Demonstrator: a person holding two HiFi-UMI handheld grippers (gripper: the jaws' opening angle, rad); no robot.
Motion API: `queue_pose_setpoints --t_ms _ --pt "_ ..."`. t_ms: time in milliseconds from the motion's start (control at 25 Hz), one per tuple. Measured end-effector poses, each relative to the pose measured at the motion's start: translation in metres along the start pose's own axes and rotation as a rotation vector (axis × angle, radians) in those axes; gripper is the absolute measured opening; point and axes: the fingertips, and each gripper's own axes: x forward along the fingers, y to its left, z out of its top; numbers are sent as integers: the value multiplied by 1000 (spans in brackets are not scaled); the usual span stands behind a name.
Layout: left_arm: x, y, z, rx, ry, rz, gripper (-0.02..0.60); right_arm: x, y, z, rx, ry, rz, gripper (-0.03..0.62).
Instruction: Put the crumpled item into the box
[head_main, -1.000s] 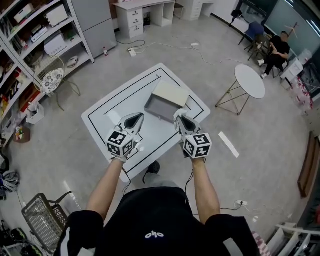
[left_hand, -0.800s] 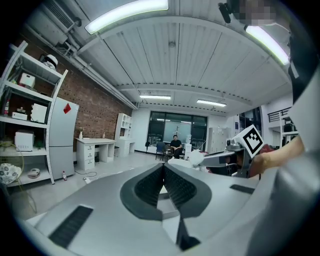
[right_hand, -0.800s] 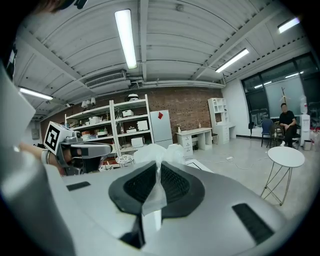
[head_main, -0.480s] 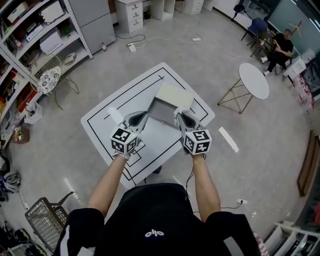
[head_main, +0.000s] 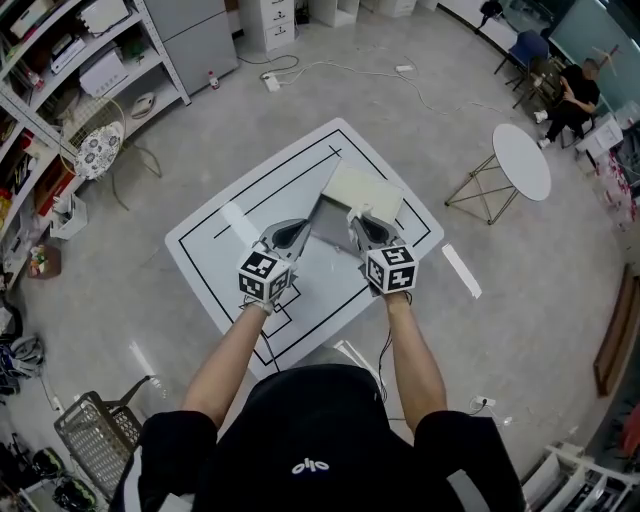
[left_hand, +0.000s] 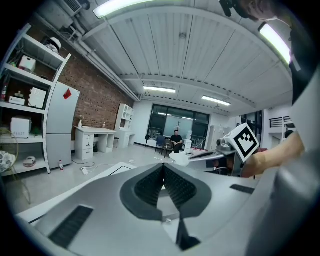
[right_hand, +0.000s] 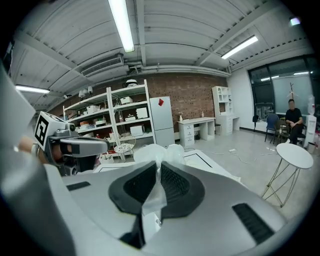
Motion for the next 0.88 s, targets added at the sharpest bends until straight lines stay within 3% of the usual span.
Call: queue_pose_setpoints --t_ms 880 --pt "48 56 -63 -101 83 4 8 142 -14 -100 -34 351 89 38"
